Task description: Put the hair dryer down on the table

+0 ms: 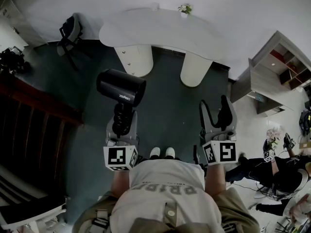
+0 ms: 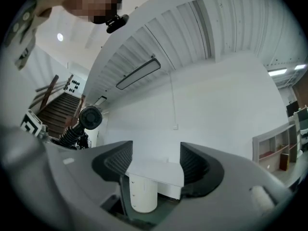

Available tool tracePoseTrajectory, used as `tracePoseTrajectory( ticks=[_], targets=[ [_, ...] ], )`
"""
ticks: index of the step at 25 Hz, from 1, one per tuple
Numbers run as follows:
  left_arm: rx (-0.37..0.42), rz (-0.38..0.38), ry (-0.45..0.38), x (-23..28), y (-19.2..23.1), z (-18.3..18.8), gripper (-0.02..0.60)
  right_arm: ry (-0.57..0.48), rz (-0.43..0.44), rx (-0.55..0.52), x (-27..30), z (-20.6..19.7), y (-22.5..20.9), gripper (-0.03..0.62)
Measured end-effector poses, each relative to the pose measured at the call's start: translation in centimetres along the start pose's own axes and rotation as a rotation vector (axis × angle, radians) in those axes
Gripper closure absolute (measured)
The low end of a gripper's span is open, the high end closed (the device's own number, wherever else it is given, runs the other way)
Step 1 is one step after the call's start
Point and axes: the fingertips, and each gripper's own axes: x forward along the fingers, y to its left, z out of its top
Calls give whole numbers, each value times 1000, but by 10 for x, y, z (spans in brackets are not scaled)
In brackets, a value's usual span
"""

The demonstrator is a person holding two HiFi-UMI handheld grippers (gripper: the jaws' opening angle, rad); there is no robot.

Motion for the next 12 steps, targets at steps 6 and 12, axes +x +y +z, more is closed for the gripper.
tracePoseTrajectory(
  ticks=[6, 12],
  targets=[
    [-1, 5, 2, -3, 6, -2, 437, 13, 8, 14, 1, -6, 6, 226],
    [-8, 7, -2, -2, 6, 2, 437, 28, 12, 24, 0, -6, 3, 226]
  ],
)
